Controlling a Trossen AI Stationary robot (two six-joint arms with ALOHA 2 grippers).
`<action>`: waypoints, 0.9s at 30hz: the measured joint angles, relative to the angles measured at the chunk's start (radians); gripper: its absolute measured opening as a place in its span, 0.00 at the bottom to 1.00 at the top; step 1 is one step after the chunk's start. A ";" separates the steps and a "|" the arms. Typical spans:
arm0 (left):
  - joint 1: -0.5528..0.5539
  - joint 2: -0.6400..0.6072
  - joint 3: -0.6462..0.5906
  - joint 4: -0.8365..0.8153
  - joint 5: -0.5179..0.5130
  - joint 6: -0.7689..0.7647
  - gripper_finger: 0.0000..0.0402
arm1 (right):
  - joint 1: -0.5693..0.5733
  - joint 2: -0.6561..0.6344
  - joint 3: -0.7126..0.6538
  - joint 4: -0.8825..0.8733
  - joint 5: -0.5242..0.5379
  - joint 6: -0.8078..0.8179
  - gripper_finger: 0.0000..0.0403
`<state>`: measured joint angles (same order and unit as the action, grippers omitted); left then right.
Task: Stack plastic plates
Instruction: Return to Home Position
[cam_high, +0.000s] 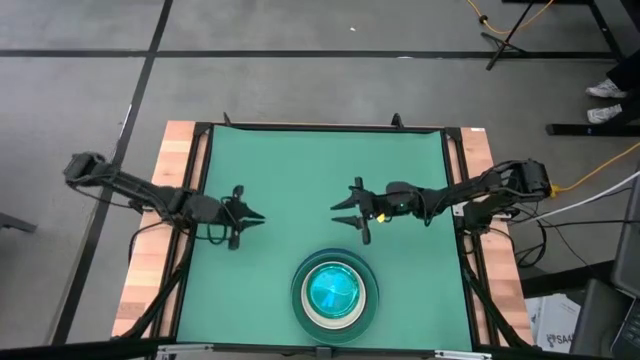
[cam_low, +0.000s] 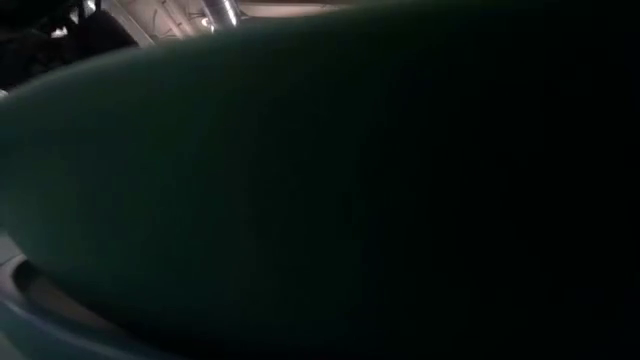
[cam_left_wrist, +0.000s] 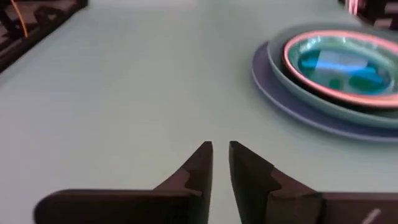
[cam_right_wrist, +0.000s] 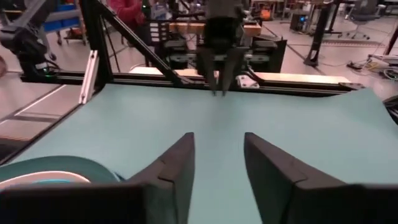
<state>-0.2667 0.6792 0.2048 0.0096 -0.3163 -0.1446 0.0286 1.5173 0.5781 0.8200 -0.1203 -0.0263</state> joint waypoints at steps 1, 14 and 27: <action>0.032 -0.036 -0.023 0.015 0.023 0.009 0.11 | -0.005 0.000 0.000 0.002 -0.010 0.002 0.32; 0.210 -0.346 -0.172 0.063 0.164 0.070 0.01 | -0.030 -0.120 -0.109 0.006 -0.060 0.028 0.01; 0.235 -0.484 -0.198 0.112 0.135 0.115 0.01 | -0.029 -0.536 -0.488 0.089 0.112 0.128 0.01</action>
<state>-0.0321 0.1957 0.0071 0.1217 -0.1811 -0.0295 -0.0006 0.9817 0.0898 0.9092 -0.0080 0.1020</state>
